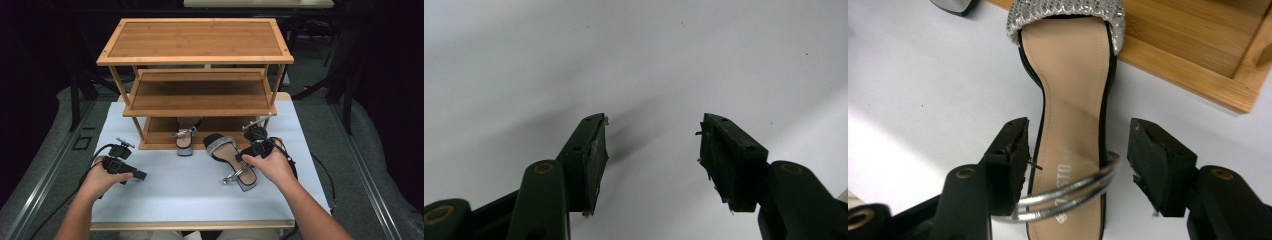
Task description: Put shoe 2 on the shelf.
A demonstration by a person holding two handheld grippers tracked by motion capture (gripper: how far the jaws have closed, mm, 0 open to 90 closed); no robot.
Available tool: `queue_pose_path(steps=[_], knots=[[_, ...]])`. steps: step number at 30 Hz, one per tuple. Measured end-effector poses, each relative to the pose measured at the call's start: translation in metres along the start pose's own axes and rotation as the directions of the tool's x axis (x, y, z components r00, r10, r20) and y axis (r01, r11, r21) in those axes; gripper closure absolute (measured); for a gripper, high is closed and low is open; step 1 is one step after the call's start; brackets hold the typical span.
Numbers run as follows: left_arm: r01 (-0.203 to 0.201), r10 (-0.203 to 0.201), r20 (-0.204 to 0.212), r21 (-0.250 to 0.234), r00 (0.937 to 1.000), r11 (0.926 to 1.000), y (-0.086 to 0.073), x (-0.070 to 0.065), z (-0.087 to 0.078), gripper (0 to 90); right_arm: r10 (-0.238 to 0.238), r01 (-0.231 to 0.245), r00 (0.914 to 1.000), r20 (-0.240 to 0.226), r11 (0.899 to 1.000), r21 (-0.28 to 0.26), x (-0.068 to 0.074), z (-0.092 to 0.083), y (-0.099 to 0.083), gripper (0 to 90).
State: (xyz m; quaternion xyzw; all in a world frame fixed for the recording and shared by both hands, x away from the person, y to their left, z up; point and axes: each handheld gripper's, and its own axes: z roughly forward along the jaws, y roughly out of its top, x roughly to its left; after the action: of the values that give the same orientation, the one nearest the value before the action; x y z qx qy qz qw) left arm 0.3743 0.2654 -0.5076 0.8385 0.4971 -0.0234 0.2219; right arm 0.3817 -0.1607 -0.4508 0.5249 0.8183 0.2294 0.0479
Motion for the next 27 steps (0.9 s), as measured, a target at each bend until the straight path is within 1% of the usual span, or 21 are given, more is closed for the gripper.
queue_pose_path(steps=[4,7,9,10,12,15,16,19,20,24,27], knots=[[0.000,0.000,0.000,-0.001,1.0000,1.0000,0.000,0.000,0.000,44.1,-0.006,0.006,1.0000,0.008,1.000,-0.010,-0.003,-0.005,-0.005,43.2],[0.000,0.000,0.000,0.001,1.0000,1.0000,0.000,0.000,0.000,44.1,-0.009,0.009,0.9998,0.019,1.000,-0.003,-0.005,-0.009,-0.008,43.7],[0.001,-0.001,0.000,0.001,1.0000,1.0000,0.000,0.000,0.000,44.1,-0.007,0.007,0.9996,0.026,1.000,-0.009,-0.007,-0.012,-0.011,44.4],[0.002,-0.002,0.000,-0.001,1.0000,1.0000,0.000,0.000,0.000,44.1,-0.008,0.008,0.9998,0.019,1.000,-0.008,-0.008,-0.013,-0.012,44.7],[0.003,-0.003,0.000,-0.001,1.0000,1.0000,0.000,0.000,0.000,44.1,-0.013,0.014,0.9995,0.030,1.000,-0.012,-0.009,-0.015,-0.016,45.9],[0.003,-0.003,0.000,0.001,1.0000,1.0000,0.000,0.001,0.000,44.1,-0.026,0.027,0.9988,0.041,1.000,-0.007,-0.010,-0.017,-0.024,48.8],[0.004,-0.004,0.000,0.001,1.0000,1.0000,0.000,0.001,0.000,44.1,-0.031,0.031,0.9986,0.044,1.000,0.002,-0.010,-0.018,-0.025,49.8],[0.003,-0.003,0.000,0.003,1.0000,1.0000,0.000,0.001,0.000,44.1,-0.043,0.042,0.9978,0.051,0.999,0.020,-0.013,-0.015,-0.036,57.2],[0.003,-0.003,0.001,0.004,1.0000,1.0000,0.000,0.001,0.000,44.1,-0.038,0.037,0.9981,0.049,0.999,0.023,-0.013,-0.015,-0.039,59.2],[0.004,-0.004,-0.001,0.003,1.0000,1.0000,0.000,0.001,0.001,44.1,-0.041,0.039,0.9983,0.042,0.998,0.044,-0.016,-0.013,-0.050,68.4],[0.004,-0.004,-0.001,0.004,1.0000,1.0000,-0.001,0.001,0.001,44.2,-0.050,0.047,0.9978,0.044,0.998,0.050,-0.014,-0.011,-0.059,74.2]])
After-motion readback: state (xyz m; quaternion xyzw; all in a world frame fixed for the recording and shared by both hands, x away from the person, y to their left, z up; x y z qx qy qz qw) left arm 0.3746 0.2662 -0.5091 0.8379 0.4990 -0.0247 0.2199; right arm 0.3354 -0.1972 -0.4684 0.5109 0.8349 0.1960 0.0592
